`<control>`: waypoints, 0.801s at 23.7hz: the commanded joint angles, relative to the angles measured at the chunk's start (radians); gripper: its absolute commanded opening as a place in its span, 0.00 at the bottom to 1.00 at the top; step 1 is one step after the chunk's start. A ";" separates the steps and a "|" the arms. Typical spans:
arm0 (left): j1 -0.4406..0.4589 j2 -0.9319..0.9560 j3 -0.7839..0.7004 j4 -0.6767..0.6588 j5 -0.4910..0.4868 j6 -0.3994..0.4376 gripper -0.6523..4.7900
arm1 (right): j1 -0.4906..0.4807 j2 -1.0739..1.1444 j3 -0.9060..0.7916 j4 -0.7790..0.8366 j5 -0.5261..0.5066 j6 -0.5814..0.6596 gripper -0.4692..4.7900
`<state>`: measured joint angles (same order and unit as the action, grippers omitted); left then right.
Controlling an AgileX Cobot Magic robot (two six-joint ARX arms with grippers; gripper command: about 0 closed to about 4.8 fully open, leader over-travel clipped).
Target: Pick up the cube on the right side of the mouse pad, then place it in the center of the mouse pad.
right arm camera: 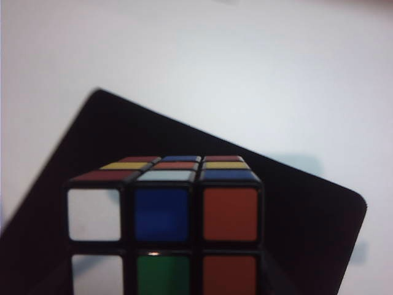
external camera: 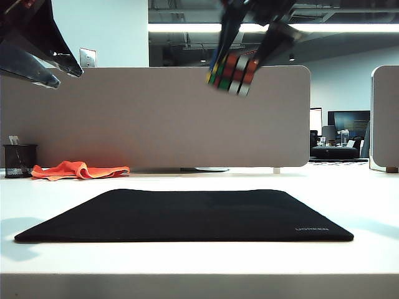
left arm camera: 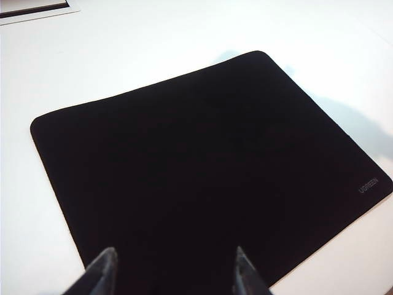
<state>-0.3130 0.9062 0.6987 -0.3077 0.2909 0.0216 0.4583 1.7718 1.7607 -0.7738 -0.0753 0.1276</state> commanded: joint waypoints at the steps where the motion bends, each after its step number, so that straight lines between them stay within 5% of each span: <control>1: -0.001 -0.003 0.006 0.008 0.002 -0.004 0.56 | 0.032 0.053 0.003 0.009 0.054 -0.035 0.62; 19: -0.001 -0.003 0.006 -0.018 0.001 -0.003 0.56 | 0.121 0.273 -0.001 0.023 0.055 -0.023 0.62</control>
<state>-0.3130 0.9062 0.6987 -0.3340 0.2905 0.0216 0.5789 2.0418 1.7535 -0.7685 -0.0265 0.1005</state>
